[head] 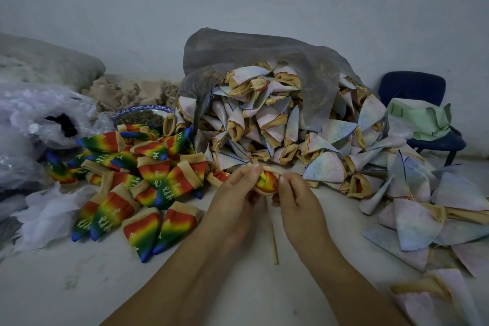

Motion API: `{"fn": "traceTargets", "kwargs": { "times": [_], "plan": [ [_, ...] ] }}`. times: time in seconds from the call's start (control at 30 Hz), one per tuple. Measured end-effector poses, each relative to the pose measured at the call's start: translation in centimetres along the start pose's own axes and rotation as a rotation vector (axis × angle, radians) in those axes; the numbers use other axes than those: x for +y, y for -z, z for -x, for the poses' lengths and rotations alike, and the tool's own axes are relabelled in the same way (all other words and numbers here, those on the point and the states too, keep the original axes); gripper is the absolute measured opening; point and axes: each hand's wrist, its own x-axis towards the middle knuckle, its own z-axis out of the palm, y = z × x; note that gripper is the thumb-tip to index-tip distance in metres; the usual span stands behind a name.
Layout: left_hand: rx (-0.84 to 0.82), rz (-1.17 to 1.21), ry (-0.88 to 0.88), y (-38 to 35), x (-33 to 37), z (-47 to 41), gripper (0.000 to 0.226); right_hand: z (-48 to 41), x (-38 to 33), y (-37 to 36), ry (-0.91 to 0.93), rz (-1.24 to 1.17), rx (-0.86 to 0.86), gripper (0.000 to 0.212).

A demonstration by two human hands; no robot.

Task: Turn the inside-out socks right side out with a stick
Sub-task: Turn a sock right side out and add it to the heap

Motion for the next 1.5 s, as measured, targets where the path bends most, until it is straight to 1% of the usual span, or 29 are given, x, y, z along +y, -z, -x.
{"fn": "traceTargets", "kwargs": {
  "times": [0.07,0.1,0.17,0.2,0.23,0.27,0.3,0.37,0.4,0.5,0.57,0.63,0.7,0.77,0.87,0.93,1.0,1.07,1.1,1.17,1.2,1.23,1.27,1.3,1.37,1.47,1.5],
  "plan": [
    [0.018,0.071,0.016,0.3,0.1,-0.2,0.022,0.1,-0.3,-0.2,-0.108,-0.191,-0.071,0.028],
    [0.022,0.092,0.030,0.5,0.2,-0.3,0.021,-0.1,-0.5,-0.2,-0.173,-0.348,-0.089,0.029],
    [0.034,0.101,0.057,0.8,0.3,-0.3,0.026,-0.9,-0.5,0.9,-0.276,-0.705,-0.061,0.027],
    [0.055,0.100,0.060,0.9,0.3,-0.4,0.029,-1.3,-0.3,1.7,-0.294,-0.801,-0.038,0.025],
    [0.088,0.104,0.054,0.9,0.3,-0.5,0.030,-1.5,0.0,2.3,-0.290,-0.814,-0.036,0.025],
    [0.121,0.100,0.035,1.0,0.3,-0.5,0.028,-1.4,0.3,2.6,-0.271,-0.750,-0.050,0.026],
    [0.147,0.071,0.006,1.0,0.3,-0.5,0.025,-1.1,0.5,2.5,-0.240,-0.621,-0.076,0.027],
    [0.178,-0.072,-0.053,0.7,0.1,-0.3,0.022,-0.5,0.5,1.7,-0.146,-0.348,-0.125,0.024],
    [0.185,-0.156,-0.082,0.5,0.0,-0.1,0.020,-0.3,0.4,1.2,-0.090,-0.273,-0.135,0.025],
    [0.187,-0.319,-0.171,0.4,-0.2,0.3,0.016,-0.1,0.2,0.5,0.044,-0.193,-0.156,0.026],
    [0.194,-0.356,-0.204,0.3,-0.1,0.4,0.016,0.0,0.1,0.5,0.046,-0.175,-0.166,0.022],
    [0.195,-0.389,-0.229,0.4,0.0,0.4,0.020,-0.1,0.2,0.6,0.037,-0.147,-0.170,0.011],
    [0.192,-0.449,-0.266,0.5,-0.2,0.3,0.023,-0.3,0.3,0.8,0.095,-0.042,-0.159,0.010],
    [0.196,-0.507,-0.302,0.7,-0.3,0.2,0.024,-0.4,0.2,0.9,0.193,0.086,-0.145,0.011],
    [0.203,-0.591,-0.342,0.9,-0.3,0.1,0.028,-0.3,0.0,0.9,0.294,0.180,-0.155,0.012],
    [0.186,-0.667,-0.383,0.9,-0.2,0.2,0.030,-0.3,-0.1,0.8,0.308,0.226,-0.173,0.010],
    [0.161,-0.721,-0.420,0.7,-0.1,0.4,0.031,-0.2,-0.1,0.8,0.275,0.220,-0.180,0.007],
    [0.150,-0.731,-0.419,0.5,0.0,0.5,0.026,-0.2,-0.2,0.9,0.150,0.105,-0.182,0.008],
    [0.150,-0.711,-0.396,0.4,0.1,0.5,0.022,-0.2,-0.2,1.0,0.050,-0.013,-0.184,0.011],
    [0.166,-0.587,-0.309,0.1,0.3,0.3,0.016,-0.3,-0.4,1.3,-0.160,-0.351,-0.219,0.021],
    [0.171,-0.499,-0.265,0.1,0.5,0.2,0.020,-0.3,-0.4,1.4,-0.248,-0.569,-0.278,0.023],
    [0.174,-0.413,-0.222,0.2,0.6,0.1,0.023,-0.2,-0.5,1.4,-0.319,-0.782,-0.351,0.018],
    [0.168,-0.343,-0.189,0.2,0.8,0.1,0.024,-0.2,-0.5,1.4,-0.378,-0.938,-0.409,0.014],
    [0.157,-0.299,-0.166,0.2,0.9,0.1,0.024,-0.2,-0.4,1.3,-0.410,-1.013,-0.447,0.014],
    [0.125,-0.283,-0.151,0.1,0.8,0.2,0.025,-0.4,-0.1,1.3,-0.409,-1.027,-0.453,0.015],
    [0.075,-0.361,-0.194,0.1,0.7,0.5,0.032,-0.9,0.1,1.7,-0.378,-0.988,-0.334,0.013],
    [0.064,-0.397,-0.209,0.0,0.8,0.6,0.028,-1.1,0.2,2.0,-0.375,-0.988,-0.281,0.013]
  ]
}}
